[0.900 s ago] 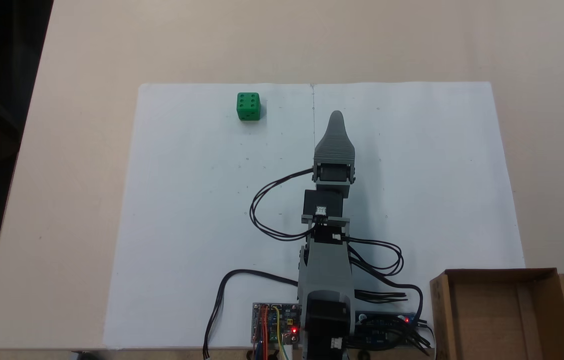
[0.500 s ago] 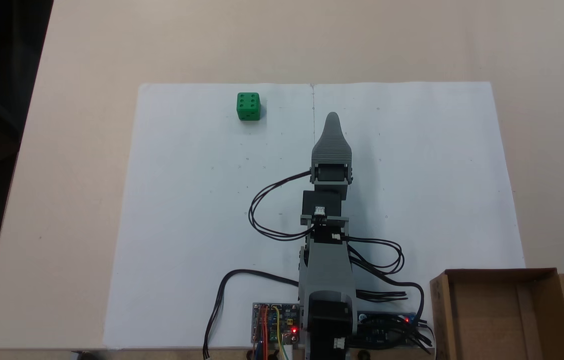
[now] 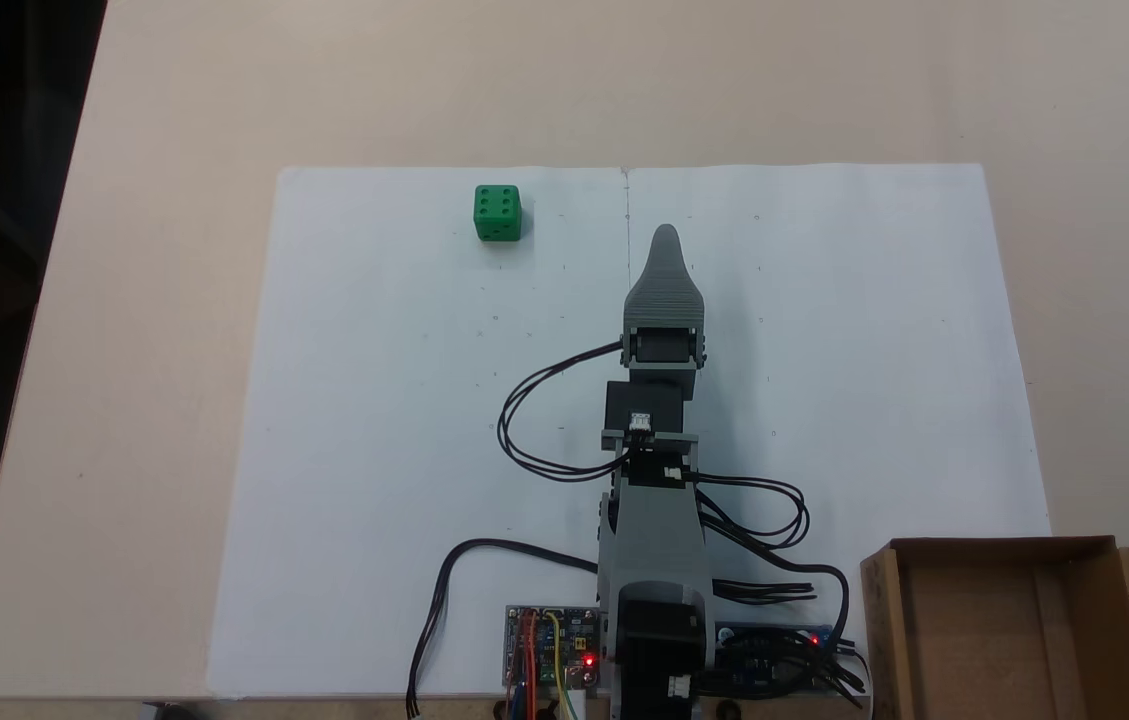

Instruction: Grasp a green dice and put it in the bin.

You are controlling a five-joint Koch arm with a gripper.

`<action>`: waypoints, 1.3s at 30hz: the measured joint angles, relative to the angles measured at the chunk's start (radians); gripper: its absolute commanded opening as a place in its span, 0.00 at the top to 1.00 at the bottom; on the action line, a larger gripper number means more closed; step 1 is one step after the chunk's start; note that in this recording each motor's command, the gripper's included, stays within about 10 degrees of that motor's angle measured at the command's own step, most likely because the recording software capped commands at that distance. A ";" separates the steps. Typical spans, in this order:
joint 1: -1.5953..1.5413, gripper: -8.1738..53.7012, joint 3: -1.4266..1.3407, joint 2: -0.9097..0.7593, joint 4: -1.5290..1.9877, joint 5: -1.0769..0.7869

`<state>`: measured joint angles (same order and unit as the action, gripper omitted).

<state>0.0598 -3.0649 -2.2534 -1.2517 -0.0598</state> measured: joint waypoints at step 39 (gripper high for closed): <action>-0.017 0.23 0.647 0.130 0.982 -0.005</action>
<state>0.0430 -2.4176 -2.1230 -0.2700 -0.0644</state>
